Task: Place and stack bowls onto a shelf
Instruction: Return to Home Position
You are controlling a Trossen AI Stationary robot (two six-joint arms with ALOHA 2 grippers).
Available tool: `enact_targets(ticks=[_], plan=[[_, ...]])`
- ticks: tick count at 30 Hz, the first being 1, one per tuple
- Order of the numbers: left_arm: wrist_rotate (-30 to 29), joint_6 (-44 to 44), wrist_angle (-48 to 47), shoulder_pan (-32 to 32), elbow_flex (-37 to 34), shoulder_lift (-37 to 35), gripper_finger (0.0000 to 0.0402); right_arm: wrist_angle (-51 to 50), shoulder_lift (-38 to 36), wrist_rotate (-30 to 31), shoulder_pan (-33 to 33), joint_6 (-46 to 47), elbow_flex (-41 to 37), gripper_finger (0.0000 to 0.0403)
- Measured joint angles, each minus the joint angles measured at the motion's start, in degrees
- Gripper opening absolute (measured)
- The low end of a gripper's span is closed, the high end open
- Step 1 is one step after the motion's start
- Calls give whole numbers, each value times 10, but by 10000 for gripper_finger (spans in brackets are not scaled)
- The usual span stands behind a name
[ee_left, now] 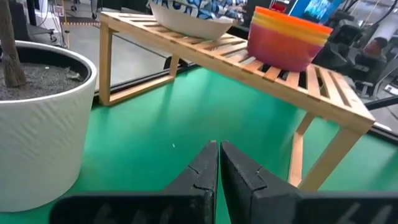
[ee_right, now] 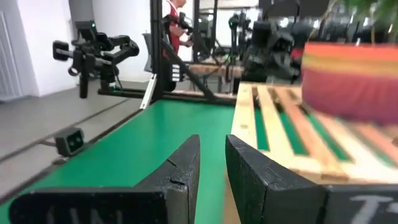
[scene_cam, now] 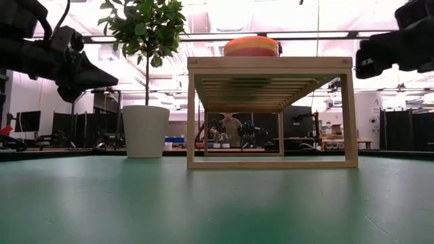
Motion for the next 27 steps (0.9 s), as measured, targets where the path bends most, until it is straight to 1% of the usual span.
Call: enact_targets(ticks=[5, 11, 27], plan=[[0, 1, 0, 0, 0, 12, 0, 0, 17, 0, 0, 57, 0, 68], [0, 1, 0, 0, 0, 22, 0, -2, 23, 0, 0, 45, 0, 68], [0, 1, 0, 0, 0, 32, 0, -3, 24, -1, 0, 53, -1, 68]])
